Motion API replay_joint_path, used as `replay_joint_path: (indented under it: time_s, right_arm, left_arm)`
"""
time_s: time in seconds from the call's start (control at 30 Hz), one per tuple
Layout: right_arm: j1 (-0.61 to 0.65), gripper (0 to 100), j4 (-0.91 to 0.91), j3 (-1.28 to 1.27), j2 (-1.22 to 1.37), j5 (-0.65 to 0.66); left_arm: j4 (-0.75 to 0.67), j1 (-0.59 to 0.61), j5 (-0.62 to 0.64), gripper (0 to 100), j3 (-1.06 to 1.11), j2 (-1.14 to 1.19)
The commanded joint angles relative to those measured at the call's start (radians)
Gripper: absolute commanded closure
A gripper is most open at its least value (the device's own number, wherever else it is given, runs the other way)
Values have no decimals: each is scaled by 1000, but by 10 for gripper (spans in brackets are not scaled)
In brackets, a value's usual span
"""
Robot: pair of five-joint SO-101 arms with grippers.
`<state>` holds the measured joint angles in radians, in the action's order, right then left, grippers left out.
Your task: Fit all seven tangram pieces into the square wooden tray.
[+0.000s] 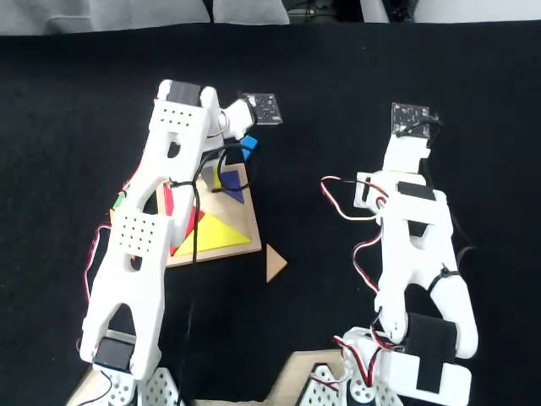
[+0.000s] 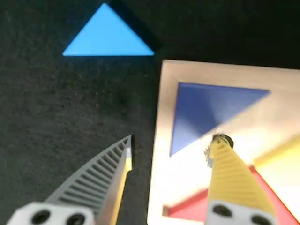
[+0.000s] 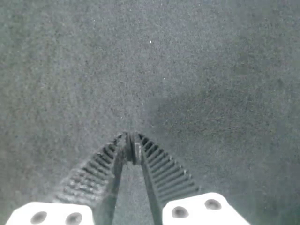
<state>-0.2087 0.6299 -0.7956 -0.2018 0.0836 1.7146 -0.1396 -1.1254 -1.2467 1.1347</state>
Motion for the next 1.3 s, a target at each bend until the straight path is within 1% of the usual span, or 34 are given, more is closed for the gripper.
replay_joint_path:
  time_s: [0.0, 0.13, 0.23, 0.3, 0.4, 0.57, 0.7, 0.8, 0.87, 0.97, 1.03, 1.1, 1.17, 1.27]
  right_arm:
    - [18, 986, -12, 44, 7, -2]
    - [18, 986, -12, 44, 7, -2]
    - [18, 986, -11, 44, 7, -2]
    - [18, 986, -11, 44, 7, -2]
    - [18, 986, -11, 44, 7, -2]
    - [18, 986, -11, 44, 7, -2]
    - [18, 986, -11, 44, 7, -3]
    - [18, 986, -18, 31, 5, -2]
    - [29, 986, -18, 24, -1, -2]
    - [57, 986, -17, 22, 2, -2]
    - [64, 986, -18, 22, 7, 0]
    - [64, 986, -18, 22, 7, 0]
    - [64, 986, -18, 22, 7, 0]
    - [63, 986, -18, 21, 7, 0]
  left_arm:
    - [48, -39, 49, 741, -104, -31]
    - [49, -56, 137, 741, -108, -115]
    - [49, -45, 226, 741, -101, -252]
    - [49, -24, 262, 741, -47, -371]
    - [49, 15, 327, 741, 113, -595]
    - [46, 113, 442, 740, 469, -1010]
    - [43, 251, 456, 740, 760, -1287]
    - [26, 367, 456, 740, 981, -1438]
    - [-43, 450, 456, 740, 1147, -1499]
    - [-218, 533, 460, 740, 1377, -1537]
    - [-353, 532, 468, 740, 1508, -1528]
    - [-465, 489, 466, 736, 1606, -1499]
    - [-512, 435, 466, 735, 1646, -1453]
    - [-528, 403, 470, 735, 1620, -1369]
